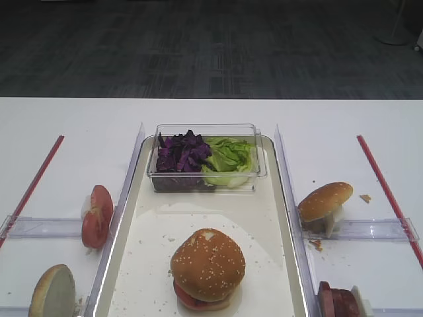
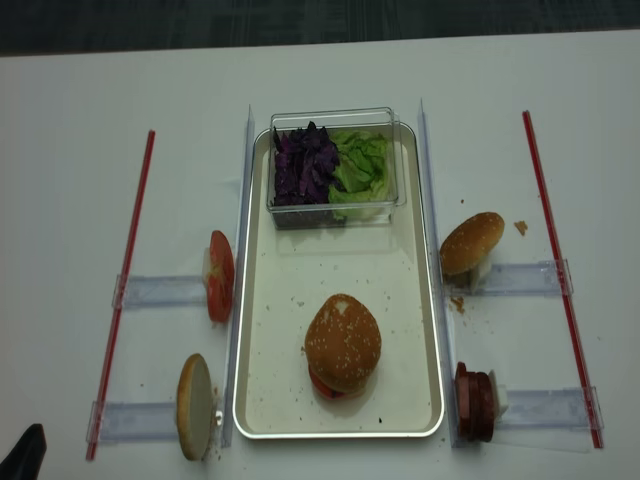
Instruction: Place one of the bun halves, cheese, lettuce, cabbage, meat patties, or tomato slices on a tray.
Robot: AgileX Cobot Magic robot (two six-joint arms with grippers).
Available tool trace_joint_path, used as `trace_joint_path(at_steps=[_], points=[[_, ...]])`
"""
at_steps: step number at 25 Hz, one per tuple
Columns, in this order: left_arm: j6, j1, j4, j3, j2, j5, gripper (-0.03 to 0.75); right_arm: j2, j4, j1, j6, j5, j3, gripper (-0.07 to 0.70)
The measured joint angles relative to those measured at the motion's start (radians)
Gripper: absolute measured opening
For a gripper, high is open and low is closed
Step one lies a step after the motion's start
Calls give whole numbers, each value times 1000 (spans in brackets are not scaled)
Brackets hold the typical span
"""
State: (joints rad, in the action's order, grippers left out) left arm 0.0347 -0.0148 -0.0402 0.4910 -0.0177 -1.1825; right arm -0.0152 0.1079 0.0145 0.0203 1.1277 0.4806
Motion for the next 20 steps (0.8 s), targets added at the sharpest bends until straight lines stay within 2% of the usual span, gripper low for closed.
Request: trace_joint_path(at_steps=[20], points=[[0, 0, 0, 0, 0, 0, 526, 0, -1, 0, 0, 0, -2, 606]])
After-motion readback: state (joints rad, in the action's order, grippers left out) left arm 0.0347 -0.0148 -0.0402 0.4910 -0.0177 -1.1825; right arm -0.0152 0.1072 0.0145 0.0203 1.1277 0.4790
